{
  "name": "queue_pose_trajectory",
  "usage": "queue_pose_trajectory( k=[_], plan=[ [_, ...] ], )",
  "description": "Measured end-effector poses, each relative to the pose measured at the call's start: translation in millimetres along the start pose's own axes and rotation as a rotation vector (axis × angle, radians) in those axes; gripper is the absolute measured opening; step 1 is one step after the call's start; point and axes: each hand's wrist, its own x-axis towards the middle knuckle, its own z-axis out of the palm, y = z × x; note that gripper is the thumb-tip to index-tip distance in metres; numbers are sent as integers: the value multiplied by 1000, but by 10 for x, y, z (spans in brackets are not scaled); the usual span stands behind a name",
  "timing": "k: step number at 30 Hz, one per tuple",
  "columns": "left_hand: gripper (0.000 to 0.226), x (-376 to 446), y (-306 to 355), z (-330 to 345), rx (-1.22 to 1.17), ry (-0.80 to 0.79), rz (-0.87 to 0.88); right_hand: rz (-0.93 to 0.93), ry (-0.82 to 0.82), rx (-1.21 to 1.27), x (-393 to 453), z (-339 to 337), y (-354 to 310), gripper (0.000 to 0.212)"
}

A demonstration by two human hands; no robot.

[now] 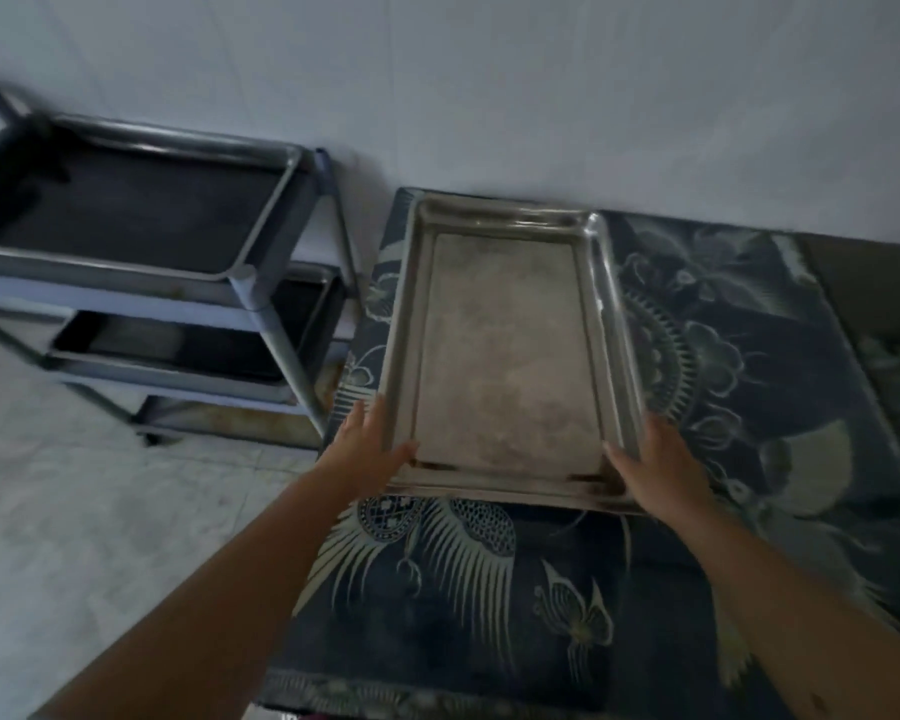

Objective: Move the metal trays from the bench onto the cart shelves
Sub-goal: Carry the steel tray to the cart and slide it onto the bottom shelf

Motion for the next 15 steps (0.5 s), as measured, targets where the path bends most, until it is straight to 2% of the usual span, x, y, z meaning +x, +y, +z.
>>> queue_pose_trajectory(
  k=[2,4,9,12,15],
  plan=[
    [91,90,5,4,-84,41,8,1,49,134,215,10,2,81],
    [79,236,82,22,-108,111,-28,6,32,288,401,4,25,74],
    [32,493,184,91,-314,274,-236,149,112,536,884,26,66,45],
    [39,548,151,80,-388,284,-348,184,153,632,1010,73,123,41],
    [42,532,136,105,-412,312,-368,209,196,721,983,94,164,40]
  ],
)
